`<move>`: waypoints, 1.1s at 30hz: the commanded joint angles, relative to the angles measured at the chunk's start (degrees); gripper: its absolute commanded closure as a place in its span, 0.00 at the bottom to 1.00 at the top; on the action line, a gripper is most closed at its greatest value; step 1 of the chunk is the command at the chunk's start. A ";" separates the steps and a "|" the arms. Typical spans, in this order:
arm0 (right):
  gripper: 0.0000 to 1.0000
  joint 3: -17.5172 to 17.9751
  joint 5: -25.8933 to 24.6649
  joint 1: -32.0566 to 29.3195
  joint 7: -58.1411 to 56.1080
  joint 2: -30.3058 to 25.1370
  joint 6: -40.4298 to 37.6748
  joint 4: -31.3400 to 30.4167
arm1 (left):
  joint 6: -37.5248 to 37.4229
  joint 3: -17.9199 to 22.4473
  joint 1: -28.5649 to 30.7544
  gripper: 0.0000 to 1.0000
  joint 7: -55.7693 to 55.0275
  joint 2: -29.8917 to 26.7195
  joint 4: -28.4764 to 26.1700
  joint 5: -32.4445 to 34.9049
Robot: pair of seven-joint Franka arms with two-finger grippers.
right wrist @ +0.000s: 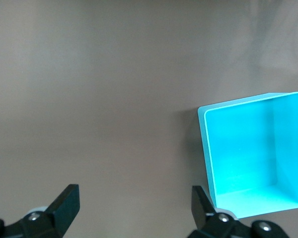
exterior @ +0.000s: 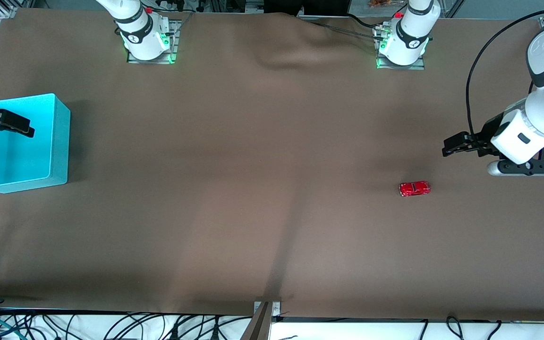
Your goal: Wind red beetle toy and store in blue box
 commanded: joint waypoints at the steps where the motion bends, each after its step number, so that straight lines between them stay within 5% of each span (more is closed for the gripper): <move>1: 0.00 0.64 -0.21 -0.68 0.27 -0.50 0.47 -0.48 | -2.69 -0.04 -0.07 0.00 0.76 -2.52 0.91 1.17; 33: 0.00 0.64 -0.21 -0.68 0.18 -0.50 0.55 -0.40 | -2.52 0.75 3.53 0.00 1.20 0.47 2.50 0.99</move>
